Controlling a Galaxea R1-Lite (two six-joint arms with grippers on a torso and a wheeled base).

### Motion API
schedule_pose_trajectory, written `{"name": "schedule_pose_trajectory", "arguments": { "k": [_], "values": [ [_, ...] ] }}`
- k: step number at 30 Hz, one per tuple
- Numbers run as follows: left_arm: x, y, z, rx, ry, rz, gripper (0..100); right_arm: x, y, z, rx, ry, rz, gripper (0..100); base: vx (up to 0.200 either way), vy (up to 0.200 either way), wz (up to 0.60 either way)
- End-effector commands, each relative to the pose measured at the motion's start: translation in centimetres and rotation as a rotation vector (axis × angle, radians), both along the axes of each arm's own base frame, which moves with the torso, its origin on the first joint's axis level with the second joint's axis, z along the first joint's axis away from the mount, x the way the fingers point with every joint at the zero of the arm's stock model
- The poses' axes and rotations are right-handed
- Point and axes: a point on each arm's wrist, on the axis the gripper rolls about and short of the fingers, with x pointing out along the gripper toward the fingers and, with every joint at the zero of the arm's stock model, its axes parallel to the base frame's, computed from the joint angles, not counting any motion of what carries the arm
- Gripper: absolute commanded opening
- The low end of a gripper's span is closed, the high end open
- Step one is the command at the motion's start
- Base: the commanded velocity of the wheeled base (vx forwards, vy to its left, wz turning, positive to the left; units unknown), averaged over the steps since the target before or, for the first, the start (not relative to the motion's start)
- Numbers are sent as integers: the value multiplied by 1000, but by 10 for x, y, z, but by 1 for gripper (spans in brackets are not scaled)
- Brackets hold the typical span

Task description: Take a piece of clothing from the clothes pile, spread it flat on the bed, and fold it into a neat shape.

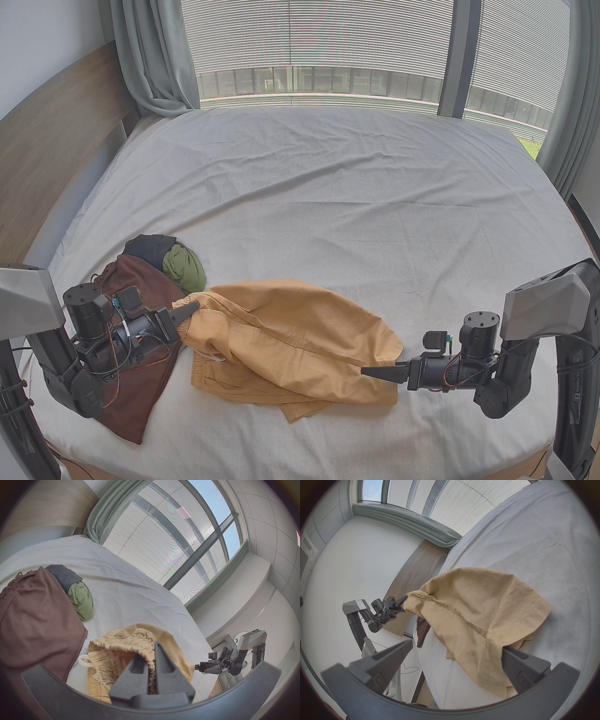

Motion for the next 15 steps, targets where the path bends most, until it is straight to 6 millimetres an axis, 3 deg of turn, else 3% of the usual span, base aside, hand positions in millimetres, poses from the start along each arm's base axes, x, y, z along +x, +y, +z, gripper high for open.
{"name": "schedule_pose_trajectory", "arguments": {
  "k": [1,15],
  "values": [
    [0,0,0,0,-2,0,0,2,2,-11,-8,18,1,100,0,0,0],
    [0,0,0,-1,-1,1,0,5,1,-15,-19,17,-27,100,0,0,0]
  ]
}}
